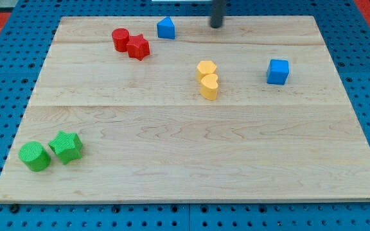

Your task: Make a triangle out of red blocks and blue triangle

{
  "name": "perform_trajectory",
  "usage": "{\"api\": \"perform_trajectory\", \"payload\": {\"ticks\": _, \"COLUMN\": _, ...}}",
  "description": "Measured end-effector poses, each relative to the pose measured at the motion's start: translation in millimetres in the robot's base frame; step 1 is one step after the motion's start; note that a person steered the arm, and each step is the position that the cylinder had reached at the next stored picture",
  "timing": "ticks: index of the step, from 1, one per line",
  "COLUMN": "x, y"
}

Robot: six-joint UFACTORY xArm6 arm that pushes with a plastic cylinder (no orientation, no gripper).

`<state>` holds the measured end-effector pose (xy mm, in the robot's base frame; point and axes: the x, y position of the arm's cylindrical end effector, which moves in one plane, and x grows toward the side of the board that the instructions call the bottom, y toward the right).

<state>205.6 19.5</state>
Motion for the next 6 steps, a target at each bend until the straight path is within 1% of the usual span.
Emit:
{"api": "perform_trajectory", "payload": {"ticks": 1, "x": -10.3, "y": -121.3}}
{"api": "perform_trajectory", "payload": {"ticks": 2, "x": -8.3, "y": -140.0}}
{"api": "perform_trajectory", "payload": {"ticks": 3, "x": 37.0, "y": -138.0}}
{"api": "perform_trajectory", "payload": {"ticks": 4, "x": 46.3, "y": -151.8}}
{"api": "perform_trajectory", "payload": {"ticks": 5, "x": 76.5, "y": -158.6}}
{"api": "perform_trajectory", "payload": {"ticks": 6, "x": 99.9, "y": -104.2}}
